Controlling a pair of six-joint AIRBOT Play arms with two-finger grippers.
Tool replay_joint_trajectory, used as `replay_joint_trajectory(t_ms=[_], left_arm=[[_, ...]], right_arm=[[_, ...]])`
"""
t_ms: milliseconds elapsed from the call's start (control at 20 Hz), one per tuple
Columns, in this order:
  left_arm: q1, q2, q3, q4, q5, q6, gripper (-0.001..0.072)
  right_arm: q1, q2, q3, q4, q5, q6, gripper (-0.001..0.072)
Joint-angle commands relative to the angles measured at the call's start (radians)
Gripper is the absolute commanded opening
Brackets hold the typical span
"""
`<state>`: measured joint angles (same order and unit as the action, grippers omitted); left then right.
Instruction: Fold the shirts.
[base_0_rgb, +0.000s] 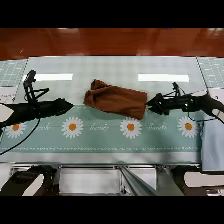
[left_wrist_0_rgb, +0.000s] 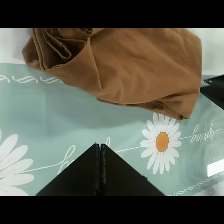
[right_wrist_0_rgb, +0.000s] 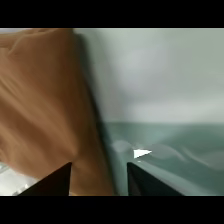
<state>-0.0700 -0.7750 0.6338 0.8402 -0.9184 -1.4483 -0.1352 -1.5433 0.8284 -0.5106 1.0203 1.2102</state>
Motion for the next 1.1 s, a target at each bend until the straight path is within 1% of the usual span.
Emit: replay_joint_trajectory(t_ms=[0, 100, 150, 200, 250, 350, 400, 450, 550, 700, 800, 1050], left_arm=[[-0.029, -0.015, -0.008, -0.003, 0.033, -0.004, 0.0025], [-0.029, -0.027, -0.008, -0.004, 0.049, -0.004, 0.0025], [-0.029, -0.032, -0.008, -0.004, 0.055, -0.004, 0.0025], [-0.029, -0.037, -0.008, -0.004, 0.056, -0.004, 0.0025], [-0.029, -0.042, -0.008, -0.004, 0.055, -0.004, 0.0025], [-0.029, -0.045, -0.008, -0.003, 0.058, -0.003, 0.0025], [-0.029, -0.047, -0.008, -0.003, 0.066, -0.003, 0.0025], [-0.029, -0.049, -0.008, -0.003, 0.076, -0.004, 0.0025], [-0.029, -0.049, -0.008, -0.004, 0.089, -0.004, 0.0025], [-0.029, -0.048, -0.008, -0.005, 0.088, -0.004, 0.0025], [-0.029, -0.048, -0.008, -0.020, 0.088, -0.004, 0.0025], [-0.028, -0.045, 0.002, -0.055, 0.087, -0.003, 0.0025]], right_arm=[[0.120, -0.109, 0.113, 0.048, -0.010, 0.006, 0.0406], [0.159, -0.129, 0.174, 0.044, -0.006, 0.015, 0.0380], [0.172, -0.129, 0.199, 0.039, 0.002, 0.016, 0.0221], [0.180, -0.129, 0.233, 0.040, 0.032, -0.003, 0.0022], [0.188, -0.129, 0.275, 0.041, 0.076, -0.024, 0.0025], [0.212, -0.117, 0.400, -0.001, 0.148, -0.003, 0.0024], [0.230, -0.102, 0.476, -0.056, 0.159, 0.039, 0.0024], [0.249, -0.085, 0.573, -0.146, 0.174, 0.100, 0.0024], [0.272, -0.067, 0.794, -0.327, 0.253, 0.219, 0.0024], [0.227, -0.065, 1.123, -0.411, 0.398, 0.297, 0.0023], [0.154, -0.059, 1.277, -0.489, 0.484, 0.362, 0.0024], [-0.144, 0.063, 1.286, -0.479, 0.590, 0.417, 0.0024]])
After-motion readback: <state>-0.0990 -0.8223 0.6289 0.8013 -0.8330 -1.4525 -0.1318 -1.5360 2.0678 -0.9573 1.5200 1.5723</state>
